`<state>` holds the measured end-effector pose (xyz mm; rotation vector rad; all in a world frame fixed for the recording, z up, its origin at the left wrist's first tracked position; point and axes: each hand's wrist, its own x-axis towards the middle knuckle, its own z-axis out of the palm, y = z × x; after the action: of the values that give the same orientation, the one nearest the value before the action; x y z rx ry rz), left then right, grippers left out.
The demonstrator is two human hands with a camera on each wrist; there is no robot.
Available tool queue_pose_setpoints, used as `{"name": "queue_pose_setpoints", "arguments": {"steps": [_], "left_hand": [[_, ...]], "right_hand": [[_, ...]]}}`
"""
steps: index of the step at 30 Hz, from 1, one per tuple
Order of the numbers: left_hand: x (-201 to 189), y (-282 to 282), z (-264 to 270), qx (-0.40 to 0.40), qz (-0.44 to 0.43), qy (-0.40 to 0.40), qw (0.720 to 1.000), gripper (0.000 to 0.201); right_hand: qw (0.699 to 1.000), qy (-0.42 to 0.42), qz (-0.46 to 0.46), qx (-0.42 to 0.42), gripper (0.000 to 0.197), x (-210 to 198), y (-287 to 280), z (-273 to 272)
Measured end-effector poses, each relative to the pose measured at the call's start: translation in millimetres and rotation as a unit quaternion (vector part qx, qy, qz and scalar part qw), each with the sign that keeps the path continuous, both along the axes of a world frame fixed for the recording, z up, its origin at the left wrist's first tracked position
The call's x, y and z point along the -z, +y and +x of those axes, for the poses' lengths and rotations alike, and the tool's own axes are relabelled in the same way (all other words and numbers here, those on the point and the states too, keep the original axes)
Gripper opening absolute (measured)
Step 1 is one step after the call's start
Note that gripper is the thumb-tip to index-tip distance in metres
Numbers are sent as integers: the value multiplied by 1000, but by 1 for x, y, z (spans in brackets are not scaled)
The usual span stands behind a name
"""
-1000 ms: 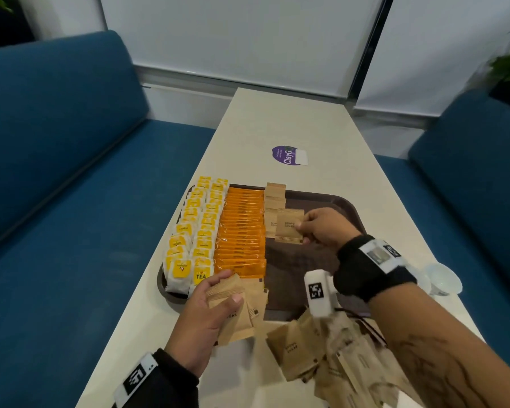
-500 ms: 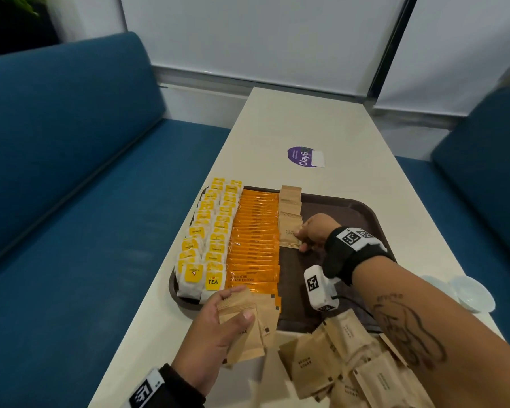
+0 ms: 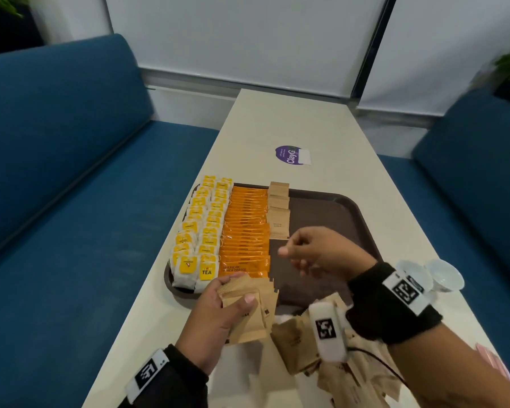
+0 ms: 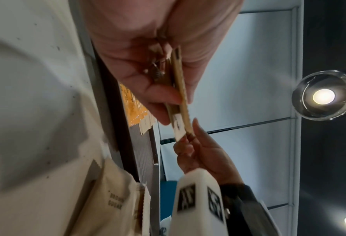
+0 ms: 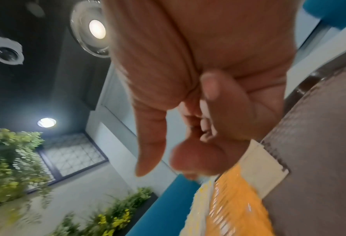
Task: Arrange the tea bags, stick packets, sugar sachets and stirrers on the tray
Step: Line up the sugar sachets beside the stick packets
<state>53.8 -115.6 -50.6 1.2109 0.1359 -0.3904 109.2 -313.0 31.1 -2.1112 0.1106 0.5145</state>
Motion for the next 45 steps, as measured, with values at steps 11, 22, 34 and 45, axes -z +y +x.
{"name": "queue_pose_setpoints", "arguments": {"steps": [11,22,34,45], "left_hand": [[2,-6,-15,36,-11,-4,999,38],[3,-7,-25,33,25,-25,999,36],[-4,-9,-19,-12,36,-13,999,33],[3,3,-1,-44,33,20,998,32]], "right_hand": [[976,38,187,103,19,51,14,-86],[988,11,129,80,33,36,10,-100],[996,10,86,37,70,33,-1,-84],[985,-16,15,170,12,23,-21,35]]}}
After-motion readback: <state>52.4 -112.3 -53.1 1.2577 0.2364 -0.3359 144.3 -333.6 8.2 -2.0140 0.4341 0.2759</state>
